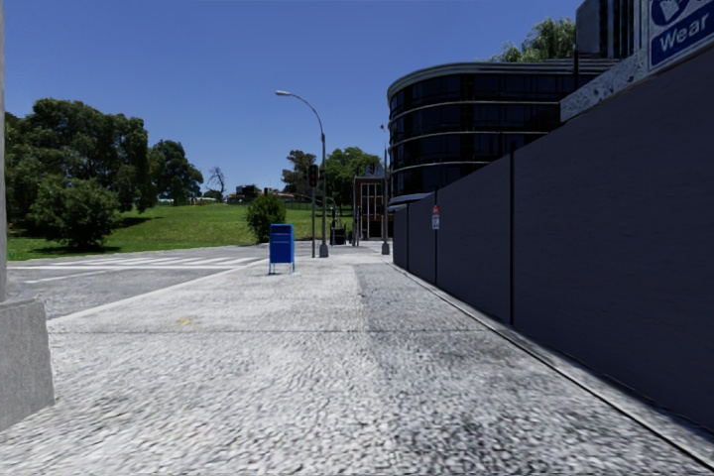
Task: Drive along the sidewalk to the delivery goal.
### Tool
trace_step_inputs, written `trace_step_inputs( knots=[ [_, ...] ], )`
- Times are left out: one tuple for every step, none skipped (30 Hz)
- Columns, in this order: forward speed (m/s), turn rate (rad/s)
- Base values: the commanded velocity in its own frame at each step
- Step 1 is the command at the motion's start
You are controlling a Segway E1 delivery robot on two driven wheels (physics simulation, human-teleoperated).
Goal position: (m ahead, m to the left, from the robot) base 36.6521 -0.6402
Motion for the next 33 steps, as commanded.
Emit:
trace_step_inputs(
  knots=[
    [2.0, 0.0],
    [2.0, 0.0],
    [2.0, 0.0],
    [2.0, 0.0],
    [2.0, 0.0],
    [2.0, 0.0],
    [2.0, 0.0],
    [2.0, 0.0],
    [2.0, 0.0],
    [2.0, 0.0],
    [2.0, 0.0],
    [2.0, 0.0],
    [2.0, 0.0],
    [2.0, 0.0],
    [2.0, 0.0],
    [2.0, 0.21],
    [2.0, 0.32],
    [2.0, 0.32],
    [2.0, 0.35],
    [2.0, 0.36],
    [2.0, 0.21],
    [2.0, 0.21],
    [2.0, 0.0],
    [2.0, 0.0],
    [2.0, 0.0],
    [2.0, 0.0],
    [2.0, 0.0],
    [2.0, 0.0],
    [2.0, 0.0],
    [2.0, 0.0],
    [2.0, 0.0],
    [2.0, 0.0],
    [2.0, 0.0]
  ],
)
